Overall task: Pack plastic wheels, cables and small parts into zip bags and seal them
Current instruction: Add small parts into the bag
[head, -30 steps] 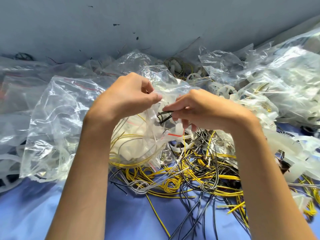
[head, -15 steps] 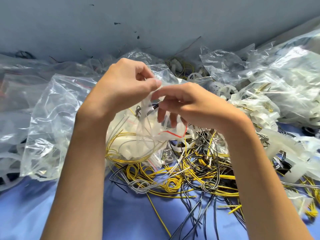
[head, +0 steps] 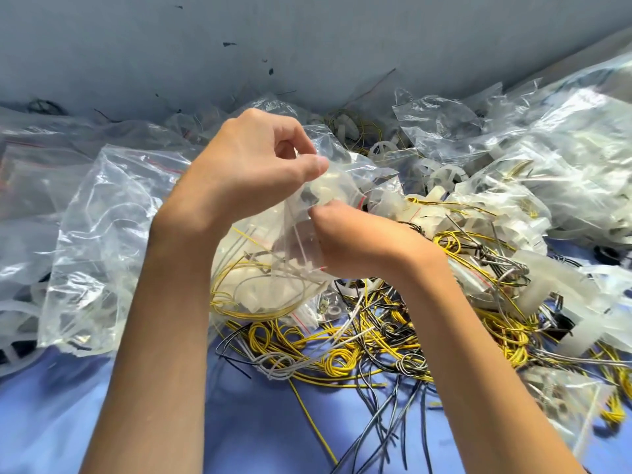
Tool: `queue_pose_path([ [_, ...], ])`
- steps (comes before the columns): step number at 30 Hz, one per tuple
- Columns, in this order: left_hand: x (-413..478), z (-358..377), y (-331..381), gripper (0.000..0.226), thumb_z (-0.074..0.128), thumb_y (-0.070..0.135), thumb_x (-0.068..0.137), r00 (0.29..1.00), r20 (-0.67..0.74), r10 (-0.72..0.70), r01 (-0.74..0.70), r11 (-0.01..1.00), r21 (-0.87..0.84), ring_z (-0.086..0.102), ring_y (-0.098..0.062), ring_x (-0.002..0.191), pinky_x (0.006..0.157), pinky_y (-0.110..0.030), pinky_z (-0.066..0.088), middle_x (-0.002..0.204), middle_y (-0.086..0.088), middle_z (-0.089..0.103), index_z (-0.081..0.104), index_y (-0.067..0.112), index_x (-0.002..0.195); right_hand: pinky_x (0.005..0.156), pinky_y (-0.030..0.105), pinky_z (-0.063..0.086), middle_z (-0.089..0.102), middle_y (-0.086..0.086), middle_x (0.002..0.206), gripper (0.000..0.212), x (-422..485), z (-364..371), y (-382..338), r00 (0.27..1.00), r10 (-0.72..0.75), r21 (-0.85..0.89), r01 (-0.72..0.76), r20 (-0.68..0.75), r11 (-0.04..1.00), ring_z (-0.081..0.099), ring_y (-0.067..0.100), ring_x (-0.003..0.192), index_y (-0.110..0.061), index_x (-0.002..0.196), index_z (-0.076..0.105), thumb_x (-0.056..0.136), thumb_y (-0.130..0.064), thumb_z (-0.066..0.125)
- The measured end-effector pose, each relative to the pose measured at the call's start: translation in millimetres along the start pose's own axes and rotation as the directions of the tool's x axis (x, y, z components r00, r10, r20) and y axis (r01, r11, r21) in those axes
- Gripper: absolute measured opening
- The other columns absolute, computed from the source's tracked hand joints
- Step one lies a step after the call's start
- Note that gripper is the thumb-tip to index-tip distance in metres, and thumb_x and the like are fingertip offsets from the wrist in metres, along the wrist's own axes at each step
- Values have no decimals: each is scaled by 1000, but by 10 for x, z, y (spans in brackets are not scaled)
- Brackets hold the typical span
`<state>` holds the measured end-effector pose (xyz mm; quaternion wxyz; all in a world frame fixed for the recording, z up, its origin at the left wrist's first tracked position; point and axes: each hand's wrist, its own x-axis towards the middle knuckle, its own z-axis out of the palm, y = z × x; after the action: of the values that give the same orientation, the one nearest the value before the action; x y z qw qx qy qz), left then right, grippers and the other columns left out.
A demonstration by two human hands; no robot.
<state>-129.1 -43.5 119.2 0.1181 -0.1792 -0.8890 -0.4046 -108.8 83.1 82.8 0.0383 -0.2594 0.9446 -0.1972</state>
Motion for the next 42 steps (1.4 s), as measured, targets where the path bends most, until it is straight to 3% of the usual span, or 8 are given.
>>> queue_pose_path([
  [5,9,-4,-8,9,70,27,81,1000,-9,4,-4,1000,-11,49,-12,61,66,-29,41,71,-7,65,69,19,78,47,17,37,52,-7,63,41,-6,-57,48,987,38,16,-36,-159,999,48,0,52,-24,51,43,83,2,49],
  [9,12,1,-5,10,71,27,81,1000,-21,17,-17,1000,-7,49,-12,62,65,-29,40,72,-9,66,69,19,77,78,38,48,66,19,96,25,58,-2,-1,981,-48,5,50,-187,999,61,31,90,-13,65,50,80,6,45],
  [12,8,-4,-19,10,71,28,81,1000,-18,21,-21,999,-25,48,-11,59,63,-29,40,66,-3,61,69,19,76,82,36,49,65,18,105,24,54,49,-33,1000,-20,-15,20,-14,1000,61,30,94,2,97,64,84,3,44],
  [16,14,-28,-44,12,71,31,81,999,-33,19,-20,999,-37,48,-13,62,65,-32,42,72,-14,64,70,20,77,61,13,42,63,-8,86,49,-29,-33,-20,996,15,-77,-8,84,997,58,-1,76,-28,126,60,85,-3,49],
  [23,37,-28,-79,12,71,32,81,998,-53,13,-15,999,-31,48,-13,61,65,-31,41,69,-5,62,70,21,76,62,21,41,65,-5,71,27,-49,-88,34,994,-45,-36,42,-96,998,49,5,67,-23,99,76,80,-8,65],
  [28,50,-37,-155,14,70,37,81,998,-65,-20,21,999,28,46,-8,55,58,-23,38,60,3,56,70,23,76,56,8,43,67,-27,74,42,-92,-127,123,994,-72,-51,76,83,996,52,-7,65,-24,109,71,84,2,48],
  [37,68,-228,-484,13,74,33,76,938,-284,-197,250,954,166,52,-18,68,68,-26,42,65,8,58,66,23,75,63,17,51,72,-3,72,40,-236,-394,552,890,234,271,-132,-392,954,68,9,70,-17,74,70,69,9,41],
  [42,76,-196,-485,15,75,37,75,937,-289,-197,247,958,149,53,-15,68,67,-25,39,69,7,62,66,24,75,89,27,49,65,-5,113,39,-74,-89,565,968,250,-26,-250,0,968,61,14,104,-25,125,60,87,-17,63],
])
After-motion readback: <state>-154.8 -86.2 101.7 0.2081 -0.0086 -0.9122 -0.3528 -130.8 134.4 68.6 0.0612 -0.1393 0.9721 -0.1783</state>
